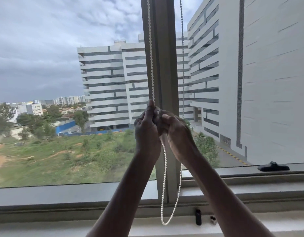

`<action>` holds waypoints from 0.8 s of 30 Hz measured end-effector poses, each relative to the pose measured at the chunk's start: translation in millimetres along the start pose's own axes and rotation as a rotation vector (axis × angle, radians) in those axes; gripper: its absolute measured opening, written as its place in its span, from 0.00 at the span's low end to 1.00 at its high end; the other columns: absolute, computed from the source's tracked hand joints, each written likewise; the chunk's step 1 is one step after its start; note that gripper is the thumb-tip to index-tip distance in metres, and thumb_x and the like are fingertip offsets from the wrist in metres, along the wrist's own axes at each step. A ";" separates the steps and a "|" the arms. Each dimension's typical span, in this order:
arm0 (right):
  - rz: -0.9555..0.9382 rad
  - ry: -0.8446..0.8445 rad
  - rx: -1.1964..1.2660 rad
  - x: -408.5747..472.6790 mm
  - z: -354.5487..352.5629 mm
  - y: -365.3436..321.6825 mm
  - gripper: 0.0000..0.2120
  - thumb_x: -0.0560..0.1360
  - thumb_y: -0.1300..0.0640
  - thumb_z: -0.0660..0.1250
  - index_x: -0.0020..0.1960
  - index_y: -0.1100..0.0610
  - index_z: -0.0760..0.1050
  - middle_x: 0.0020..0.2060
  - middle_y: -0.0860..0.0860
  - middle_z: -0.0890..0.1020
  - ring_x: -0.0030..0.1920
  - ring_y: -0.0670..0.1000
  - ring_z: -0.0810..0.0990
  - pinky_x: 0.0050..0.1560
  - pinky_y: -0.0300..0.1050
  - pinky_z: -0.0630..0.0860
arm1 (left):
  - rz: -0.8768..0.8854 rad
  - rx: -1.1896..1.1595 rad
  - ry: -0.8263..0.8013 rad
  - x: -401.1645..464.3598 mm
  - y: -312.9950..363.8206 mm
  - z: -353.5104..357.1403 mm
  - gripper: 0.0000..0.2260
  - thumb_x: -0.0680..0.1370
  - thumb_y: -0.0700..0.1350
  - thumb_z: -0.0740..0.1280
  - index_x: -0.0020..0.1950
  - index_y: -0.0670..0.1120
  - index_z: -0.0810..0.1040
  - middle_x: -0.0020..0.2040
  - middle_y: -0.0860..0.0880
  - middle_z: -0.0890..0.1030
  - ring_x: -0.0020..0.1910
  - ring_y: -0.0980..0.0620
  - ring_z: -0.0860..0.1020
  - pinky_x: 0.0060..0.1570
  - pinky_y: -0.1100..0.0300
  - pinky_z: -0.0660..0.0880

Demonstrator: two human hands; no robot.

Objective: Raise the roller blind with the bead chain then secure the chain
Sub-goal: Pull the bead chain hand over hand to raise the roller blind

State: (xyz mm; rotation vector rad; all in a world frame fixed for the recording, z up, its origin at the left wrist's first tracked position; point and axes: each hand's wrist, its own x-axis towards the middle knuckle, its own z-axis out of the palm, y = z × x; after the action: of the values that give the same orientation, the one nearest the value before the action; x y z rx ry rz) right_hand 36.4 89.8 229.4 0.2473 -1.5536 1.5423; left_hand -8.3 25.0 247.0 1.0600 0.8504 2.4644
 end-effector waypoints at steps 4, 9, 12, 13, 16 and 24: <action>0.003 0.013 -0.008 20.7 3.8 -28.7 0.17 0.84 0.57 0.51 0.55 0.58 0.79 0.47 0.59 0.85 0.48 0.56 0.83 0.52 0.48 0.77 | -0.028 0.040 0.009 -13.4 -22.2 -20.0 0.21 0.82 0.49 0.62 0.29 0.51 0.70 0.21 0.57 0.61 0.19 0.60 0.56 0.18 0.67 0.55; 0.022 -0.009 0.043 40.2 22.7 -50.8 0.19 0.84 0.53 0.51 0.55 0.62 0.78 0.38 0.56 0.84 0.37 0.54 0.81 0.41 0.48 0.77 | -0.049 0.079 0.016 -21.9 -37.4 -25.6 0.22 0.82 0.50 0.62 0.27 0.51 0.71 0.21 0.57 0.62 0.17 0.61 0.57 0.16 0.68 0.55; 0.071 0.064 0.114 41.5 29.1 -46.7 0.19 0.84 0.53 0.55 0.51 0.63 0.80 0.27 0.50 0.72 0.25 0.47 0.65 0.25 0.39 0.62 | -0.058 0.110 0.020 -26.8 -45.9 -30.6 0.23 0.82 0.49 0.62 0.25 0.51 0.71 0.21 0.57 0.61 0.18 0.61 0.57 0.17 0.68 0.54; 0.067 0.100 0.115 40.7 30.4 -43.5 0.18 0.84 0.53 0.56 0.48 0.61 0.81 0.25 0.48 0.67 0.23 0.45 0.60 0.23 0.38 0.57 | -0.054 0.139 0.015 -28.3 -48.7 -31.9 0.25 0.82 0.48 0.61 0.24 0.51 0.71 0.20 0.58 0.61 0.18 0.61 0.57 0.18 0.67 0.53; -0.013 0.196 0.129 33.9 33.6 -32.4 0.18 0.83 0.55 0.57 0.37 0.58 0.75 0.21 0.47 0.63 0.19 0.44 0.56 0.20 0.35 0.53 | -0.026 0.170 -0.024 -33.0 -55.6 -33.5 0.27 0.83 0.46 0.59 0.23 0.51 0.71 0.20 0.59 0.62 0.19 0.62 0.56 0.21 0.65 0.50; -0.122 0.184 0.137 16.1 26.2 -13.6 0.19 0.83 0.56 0.59 0.34 0.58 0.71 0.19 0.45 0.61 0.19 0.43 0.56 0.21 0.32 0.55 | -0.086 0.354 -0.091 -19.5 -52.4 -45.4 0.25 0.84 0.50 0.57 0.28 0.50 0.79 0.25 0.57 0.75 0.25 0.61 0.71 0.30 0.65 0.68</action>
State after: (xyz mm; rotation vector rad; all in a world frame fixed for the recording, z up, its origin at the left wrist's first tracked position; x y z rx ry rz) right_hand 24.9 71.2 255.0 0.2645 -1.2696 1.5318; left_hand -25.6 37.6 178.2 1.2095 1.3059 2.2256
